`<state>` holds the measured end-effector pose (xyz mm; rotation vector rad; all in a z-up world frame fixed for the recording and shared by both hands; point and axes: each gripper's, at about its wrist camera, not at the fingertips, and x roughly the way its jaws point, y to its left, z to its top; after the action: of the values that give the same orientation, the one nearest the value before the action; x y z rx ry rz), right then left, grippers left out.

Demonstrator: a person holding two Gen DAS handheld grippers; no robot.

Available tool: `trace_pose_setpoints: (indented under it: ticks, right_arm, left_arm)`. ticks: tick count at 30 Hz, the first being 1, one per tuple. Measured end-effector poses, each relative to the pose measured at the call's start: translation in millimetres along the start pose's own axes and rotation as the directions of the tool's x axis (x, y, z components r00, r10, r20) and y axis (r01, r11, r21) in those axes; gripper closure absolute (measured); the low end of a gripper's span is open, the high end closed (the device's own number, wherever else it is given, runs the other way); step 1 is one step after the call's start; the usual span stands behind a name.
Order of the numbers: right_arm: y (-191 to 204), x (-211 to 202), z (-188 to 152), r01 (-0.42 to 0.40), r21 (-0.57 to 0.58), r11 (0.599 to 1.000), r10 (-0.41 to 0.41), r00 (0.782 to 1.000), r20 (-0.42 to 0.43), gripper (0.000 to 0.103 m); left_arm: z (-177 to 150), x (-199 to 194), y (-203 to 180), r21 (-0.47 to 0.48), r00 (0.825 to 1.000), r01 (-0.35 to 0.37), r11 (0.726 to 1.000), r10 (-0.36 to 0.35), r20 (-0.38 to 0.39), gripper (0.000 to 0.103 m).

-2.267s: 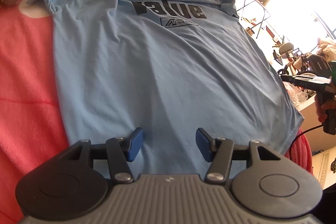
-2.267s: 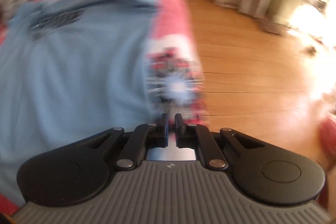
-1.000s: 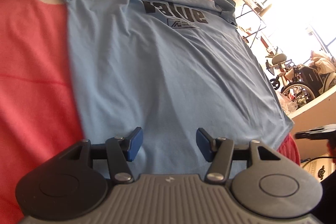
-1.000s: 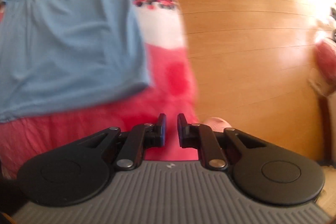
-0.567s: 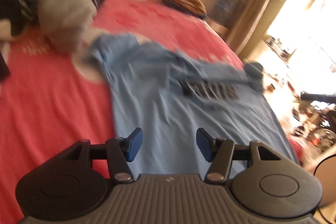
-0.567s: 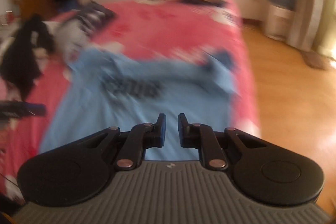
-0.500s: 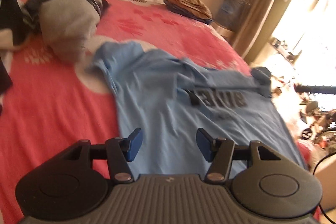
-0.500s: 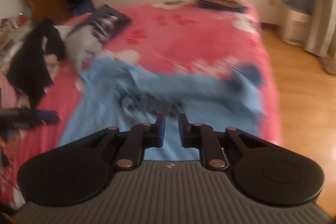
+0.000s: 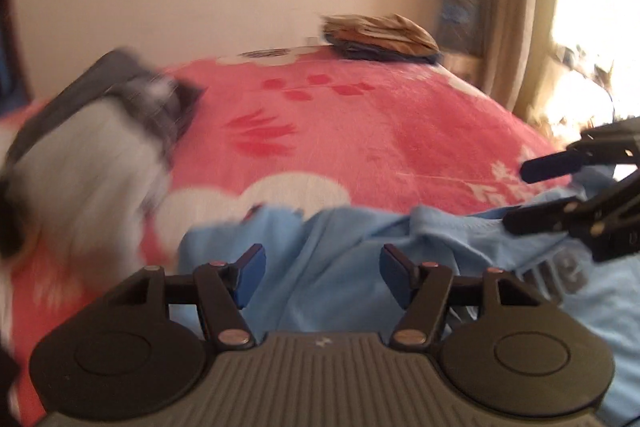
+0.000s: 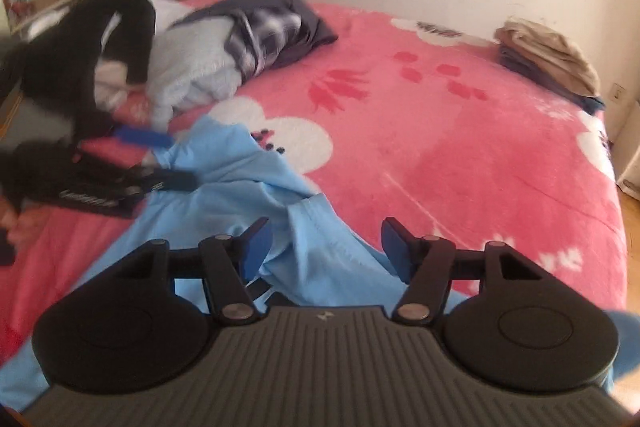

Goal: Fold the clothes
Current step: 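Grasp the shirt hem with both tools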

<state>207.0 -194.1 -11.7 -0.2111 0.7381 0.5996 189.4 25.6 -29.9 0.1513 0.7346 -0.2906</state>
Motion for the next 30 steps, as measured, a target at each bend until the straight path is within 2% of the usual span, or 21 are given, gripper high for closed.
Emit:
trace_pose_setpoints:
  ticks: [6, 7, 8, 10, 11, 12, 13, 16, 21, 24, 30]
  right_arm:
    - [-13, 47, 4, -0.055, 0.004, 0.998, 0.056, 0.997, -0.044, 0.043]
    - [-16, 55, 5, -0.060, 0.004, 0.998, 0.060, 0.997, -0.056, 0.043]
    - [-18, 63, 5, -0.062, 0.006, 0.998, 0.062, 0.996, -0.069, 0.043]
    - [-22, 77, 6, -0.072, 0.015, 0.997, 0.073, 0.993, -0.093, 0.048]
    - [-23, 79, 5, -0.066, 0.018, 0.998, 0.067, 0.993, -0.098, 0.055]
    - [-23, 81, 4, -0.060, 0.022, 0.998, 0.062, 0.993, -0.102, 0.083]
    - [-21, 74, 1, -0.064, 0.017, 0.998, 0.065, 0.994, -0.085, 0.095]
    - [-15, 54, -8, -0.077, 0.001, 0.997, 0.077, 0.997, -0.033, 0.097]
    - [27, 11, -36, -0.003, -0.205, 0.979, 0.022, 0.996, 0.088, 0.097]
    - [48, 5, -59, 0.022, -0.311, 0.950, 0.008, 0.996, 0.093, 0.096]
    - [62, 7, -86, 0.001, -0.354, 0.935, 0.007, 1.000, 0.021, 0.096]
  left_arm:
    - [19, 58, -10, 0.137, 0.996, 0.049, 0.989, -0.039, -0.076, 0.038]
    - [20, 66, -9, 0.137, 0.994, 0.056, 0.989, -0.042, -0.104, 0.044]
    - [20, 75, -8, 0.131, 0.990, 0.065, 0.989, -0.048, -0.132, 0.059]
    - [19, 85, -2, 0.087, 0.983, 0.093, 0.992, -0.078, -0.167, 0.082]
    - [17, 84, 0, 0.064, 0.984, 0.091, 0.994, -0.080, -0.157, 0.094]
    - [16, 81, 2, 0.044, 0.987, 0.085, 0.995, -0.078, -0.143, 0.099]
    - [14, 76, 5, 0.018, 0.989, 0.080, 0.997, -0.077, -0.128, 0.099]
    - [6, 50, 11, -0.042, 0.998, 0.050, 0.998, -0.051, -0.023, 0.100]
    - [-12, 7, 15, -0.125, 0.998, 0.031, 0.992, -0.023, 0.066, 0.100]
    - [-29, -10, 9, -0.111, 0.998, 0.005, 0.994, 0.002, 0.061, 0.100]
    - [-53, -17, -2, -0.075, 1.000, -0.016, 0.997, 0.016, -0.003, 0.098]
